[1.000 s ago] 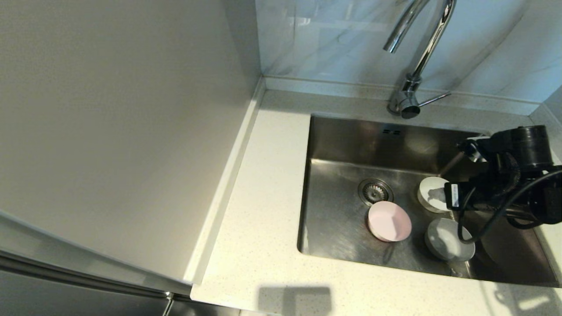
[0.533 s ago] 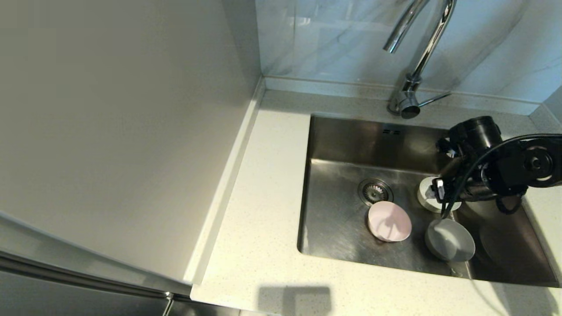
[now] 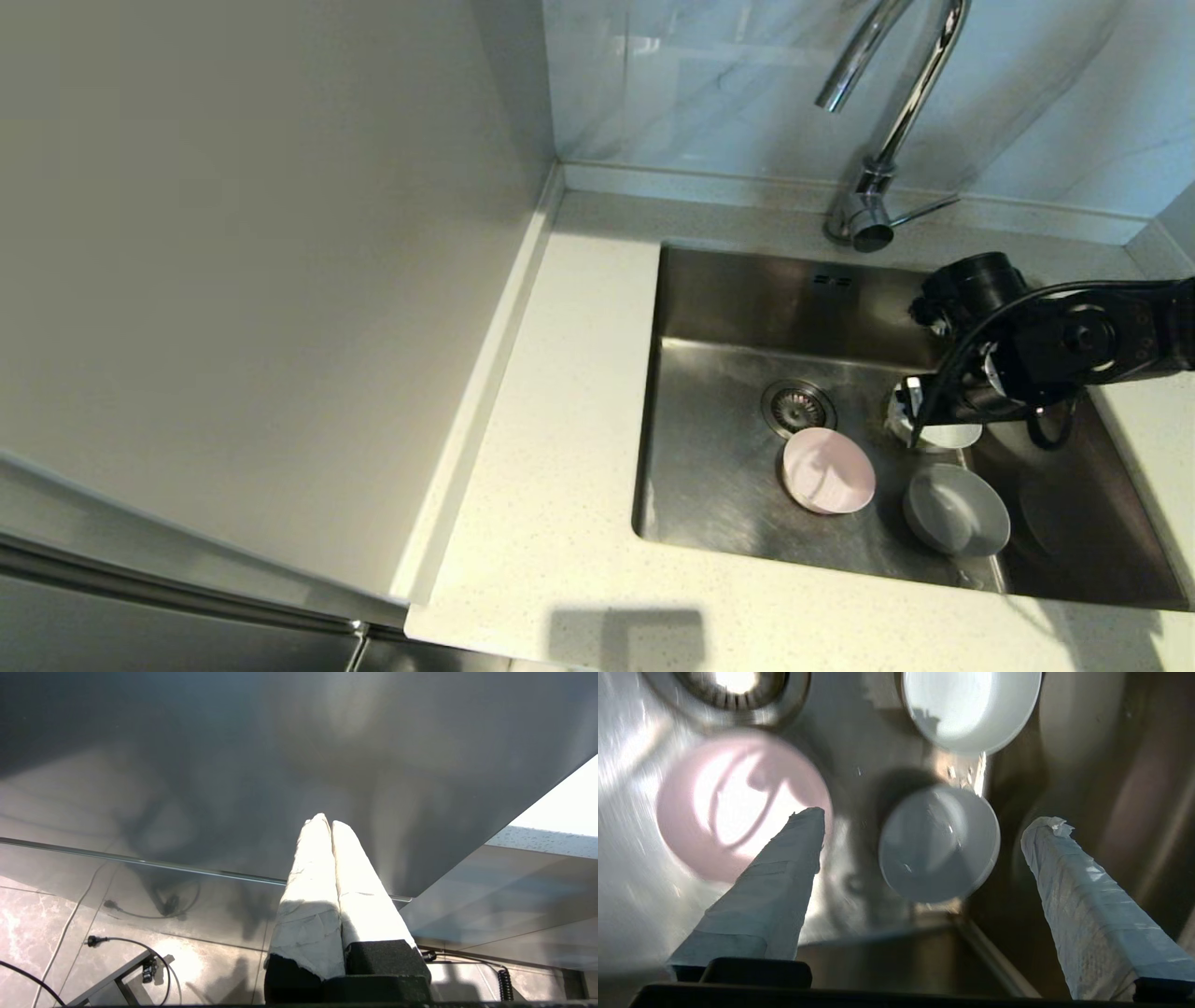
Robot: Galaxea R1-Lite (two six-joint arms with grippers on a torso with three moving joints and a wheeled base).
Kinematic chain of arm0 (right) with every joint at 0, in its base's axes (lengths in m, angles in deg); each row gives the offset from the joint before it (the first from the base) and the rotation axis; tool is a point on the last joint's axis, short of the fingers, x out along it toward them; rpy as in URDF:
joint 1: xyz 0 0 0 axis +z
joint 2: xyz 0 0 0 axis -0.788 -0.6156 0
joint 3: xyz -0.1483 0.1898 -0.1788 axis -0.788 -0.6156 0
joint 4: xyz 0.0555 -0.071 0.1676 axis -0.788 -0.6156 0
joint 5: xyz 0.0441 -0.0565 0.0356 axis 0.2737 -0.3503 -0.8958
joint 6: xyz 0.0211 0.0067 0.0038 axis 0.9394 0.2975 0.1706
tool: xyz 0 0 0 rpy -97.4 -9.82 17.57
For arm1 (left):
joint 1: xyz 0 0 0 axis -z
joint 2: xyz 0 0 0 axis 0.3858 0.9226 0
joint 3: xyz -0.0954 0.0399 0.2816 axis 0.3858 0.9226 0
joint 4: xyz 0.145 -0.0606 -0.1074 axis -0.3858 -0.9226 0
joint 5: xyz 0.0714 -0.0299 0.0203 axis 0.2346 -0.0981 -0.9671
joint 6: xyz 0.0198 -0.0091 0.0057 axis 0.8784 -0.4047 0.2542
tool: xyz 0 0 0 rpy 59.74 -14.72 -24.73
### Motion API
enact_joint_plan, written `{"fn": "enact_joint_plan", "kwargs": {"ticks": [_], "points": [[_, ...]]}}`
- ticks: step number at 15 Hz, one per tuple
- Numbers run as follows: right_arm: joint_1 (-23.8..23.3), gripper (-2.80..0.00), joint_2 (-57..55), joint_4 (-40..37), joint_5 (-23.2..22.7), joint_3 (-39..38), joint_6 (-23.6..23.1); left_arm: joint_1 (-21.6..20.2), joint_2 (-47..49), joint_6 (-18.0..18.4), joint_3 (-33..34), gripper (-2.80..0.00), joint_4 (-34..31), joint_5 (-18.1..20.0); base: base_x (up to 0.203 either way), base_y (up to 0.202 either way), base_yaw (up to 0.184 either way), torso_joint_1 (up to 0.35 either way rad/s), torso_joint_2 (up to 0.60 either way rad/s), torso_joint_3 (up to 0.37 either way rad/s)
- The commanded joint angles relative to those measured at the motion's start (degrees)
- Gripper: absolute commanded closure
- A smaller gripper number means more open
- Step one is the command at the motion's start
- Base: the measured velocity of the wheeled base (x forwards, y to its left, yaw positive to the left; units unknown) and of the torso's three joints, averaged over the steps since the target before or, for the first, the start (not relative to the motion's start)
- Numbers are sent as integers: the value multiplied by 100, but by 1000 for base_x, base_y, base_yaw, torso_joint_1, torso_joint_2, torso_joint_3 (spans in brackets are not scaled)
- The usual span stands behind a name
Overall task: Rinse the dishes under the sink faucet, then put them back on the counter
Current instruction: Put a bowl back to the table from the sink
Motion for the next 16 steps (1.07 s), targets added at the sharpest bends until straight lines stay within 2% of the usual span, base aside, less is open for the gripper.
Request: {"fn": "enact_joint_plan", "kwargs": {"ticks": [1, 4, 8, 16], "points": [[6, -280, -496, -16, 245, 368, 211, -1, -18, -5, 0, 0, 2, 2, 0, 0, 0, 0, 0, 0], [6, -280, -945, -12, 671, 636, 620, -1, -18, 4, 0, 0, 2, -4, 0, 0, 0, 0, 0, 0], [6, -280, -1403, 6, 767, 956, 857, -1, -18, 4, 0, 0, 2, -4, 0, 0, 0, 0, 0, 0], [-176, -280, -2515, -3, 866, 2428, 883, -1, -18, 0, 0, 0, 2, -4, 0, 0, 0, 0, 0, 0]]}}
